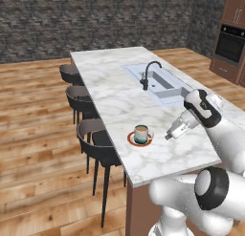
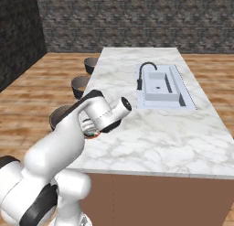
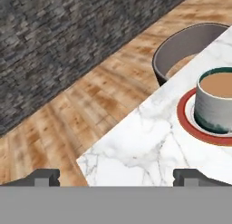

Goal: Pick the cup of tea, navigate to the dining table, and place it on the saucer.

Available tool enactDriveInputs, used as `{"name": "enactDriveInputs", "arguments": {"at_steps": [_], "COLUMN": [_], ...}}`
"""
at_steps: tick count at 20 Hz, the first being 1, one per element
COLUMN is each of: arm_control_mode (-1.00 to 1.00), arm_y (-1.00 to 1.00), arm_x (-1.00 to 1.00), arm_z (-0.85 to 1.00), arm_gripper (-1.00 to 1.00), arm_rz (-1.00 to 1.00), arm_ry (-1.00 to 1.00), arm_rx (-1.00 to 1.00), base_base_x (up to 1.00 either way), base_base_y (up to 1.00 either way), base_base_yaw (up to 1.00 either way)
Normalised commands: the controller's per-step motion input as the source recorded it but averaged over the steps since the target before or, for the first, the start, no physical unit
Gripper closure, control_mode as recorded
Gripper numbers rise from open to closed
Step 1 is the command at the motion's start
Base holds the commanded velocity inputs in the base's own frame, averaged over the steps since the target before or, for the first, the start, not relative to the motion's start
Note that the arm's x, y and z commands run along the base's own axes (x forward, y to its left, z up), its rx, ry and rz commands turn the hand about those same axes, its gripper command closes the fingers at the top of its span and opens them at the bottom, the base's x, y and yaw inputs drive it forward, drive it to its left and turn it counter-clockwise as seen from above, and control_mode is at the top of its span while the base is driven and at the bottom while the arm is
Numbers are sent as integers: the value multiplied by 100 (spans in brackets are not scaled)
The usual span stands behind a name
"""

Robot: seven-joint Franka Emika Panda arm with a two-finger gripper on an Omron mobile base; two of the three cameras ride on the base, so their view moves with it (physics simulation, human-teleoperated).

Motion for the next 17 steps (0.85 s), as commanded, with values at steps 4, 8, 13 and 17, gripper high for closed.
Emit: {"name": "enactDriveInputs", "arguments": {"at_steps": [4,8,13,17], "arm_control_mode": [-100,-100,-100,-100], "arm_y": [7,1,0,0], "arm_x": [-74,-56,-44,-41], "arm_z": [30,49,64,59], "arm_gripper": [-100,-100,-100,-100], "arm_rz": [-11,-13,-15,-17], "arm_ry": [21,21,18,12], "arm_rx": [-3,-2,0,0], "base_base_x": [0,0,0,0], "base_base_y": [0,0,0,0], "base_base_yaw": [0,0,0,0]}}
